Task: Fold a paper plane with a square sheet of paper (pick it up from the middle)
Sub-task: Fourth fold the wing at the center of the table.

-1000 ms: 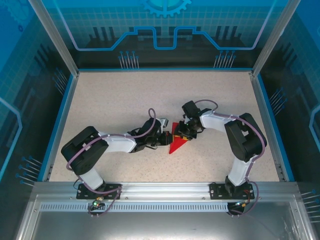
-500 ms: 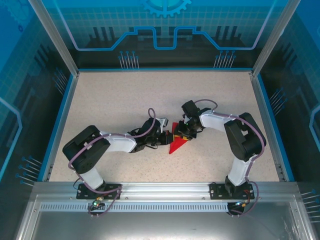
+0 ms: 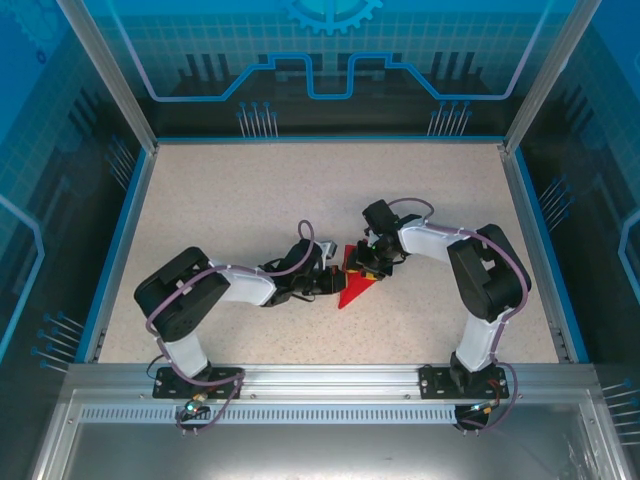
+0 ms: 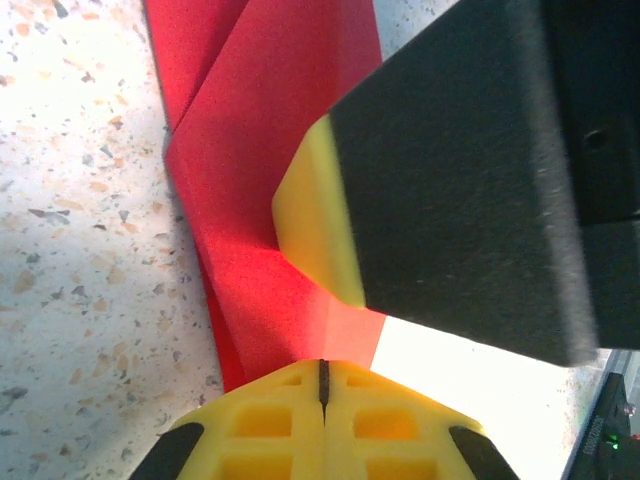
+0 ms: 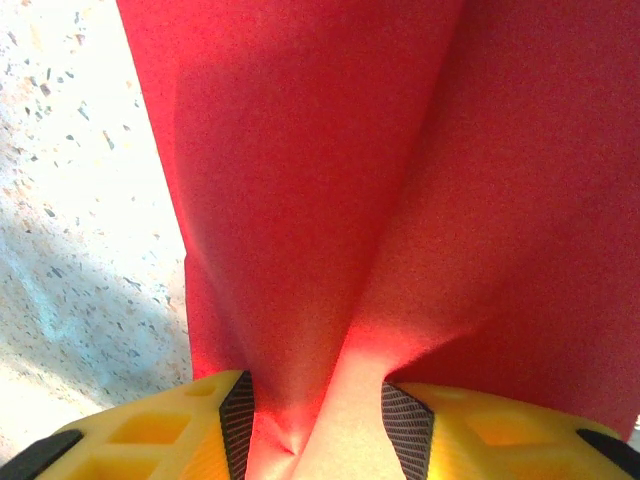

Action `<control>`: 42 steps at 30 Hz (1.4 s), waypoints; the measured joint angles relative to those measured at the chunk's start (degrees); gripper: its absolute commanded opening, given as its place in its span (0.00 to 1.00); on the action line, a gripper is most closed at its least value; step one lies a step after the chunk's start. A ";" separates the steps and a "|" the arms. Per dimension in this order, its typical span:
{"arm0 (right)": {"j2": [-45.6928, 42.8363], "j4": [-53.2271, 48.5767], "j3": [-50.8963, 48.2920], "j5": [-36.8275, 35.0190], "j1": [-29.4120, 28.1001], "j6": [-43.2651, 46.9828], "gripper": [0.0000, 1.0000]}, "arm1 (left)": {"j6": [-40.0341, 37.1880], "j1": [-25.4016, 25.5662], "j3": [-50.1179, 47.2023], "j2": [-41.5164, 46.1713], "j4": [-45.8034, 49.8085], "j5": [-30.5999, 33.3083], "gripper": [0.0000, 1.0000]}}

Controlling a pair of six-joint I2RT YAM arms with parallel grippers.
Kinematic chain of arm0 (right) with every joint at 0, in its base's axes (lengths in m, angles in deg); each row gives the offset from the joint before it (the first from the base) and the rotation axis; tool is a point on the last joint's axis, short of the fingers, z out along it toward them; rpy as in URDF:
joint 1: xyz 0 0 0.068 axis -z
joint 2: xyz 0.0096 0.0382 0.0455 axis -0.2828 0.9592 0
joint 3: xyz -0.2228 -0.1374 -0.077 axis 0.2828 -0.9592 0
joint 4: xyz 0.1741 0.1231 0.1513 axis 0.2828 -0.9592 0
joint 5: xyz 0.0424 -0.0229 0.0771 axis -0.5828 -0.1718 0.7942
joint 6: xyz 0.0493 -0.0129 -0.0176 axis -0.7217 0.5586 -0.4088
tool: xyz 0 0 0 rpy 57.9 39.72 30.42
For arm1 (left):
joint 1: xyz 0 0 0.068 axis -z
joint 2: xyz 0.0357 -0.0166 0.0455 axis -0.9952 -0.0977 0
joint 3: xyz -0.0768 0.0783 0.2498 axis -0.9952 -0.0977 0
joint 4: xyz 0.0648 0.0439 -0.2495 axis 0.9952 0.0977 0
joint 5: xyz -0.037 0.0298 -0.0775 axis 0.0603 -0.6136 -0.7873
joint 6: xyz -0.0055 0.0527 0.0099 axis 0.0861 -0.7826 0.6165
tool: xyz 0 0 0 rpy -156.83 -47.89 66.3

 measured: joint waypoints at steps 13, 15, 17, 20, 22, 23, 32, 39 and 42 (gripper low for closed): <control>0.28 -0.46 0.39 0.04 0.00 0.20 0.46 | 0.00 0.00 0.00 -0.96 0.00 0.04 0.00; 0.28 -0.48 0.39 0.04 -0.04 0.22 0.46 | 0.00 0.00 0.00 -1.11 0.00 0.04 0.00; 0.28 -0.59 0.52 -0.04 -0.11 0.28 0.46 | 0.00 0.00 0.00 -1.16 0.02 0.04 0.00; 0.48 -0.85 0.72 -0.02 -0.11 0.55 0.46 | 0.00 0.00 0.00 -1.29 0.04 0.04 0.00; 0.48 -0.90 0.74 -0.02 -0.13 0.63 0.46 | 0.00 0.00 0.00 -1.53 0.04 0.09 0.00; 0.48 -0.90 0.74 -0.04 -0.15 0.63 0.46 | 0.00 0.00 0.00 -1.68 0.09 0.11 0.00; 0.42 -0.90 0.74 -0.07 -0.17 0.70 0.46 | 0.00 0.00 0.00 -1.86 0.44 0.70 0.00; -0.50 -0.90 0.74 -0.04 -0.33 1.11 0.48 | 0.00 0.02 0.17 -1.88 1.86 1.14 0.00; -1.29 -0.87 0.74 -0.66 -0.81 1.38 0.49 | -0.02 0.02 0.70 -1.90 2.89 1.16 0.00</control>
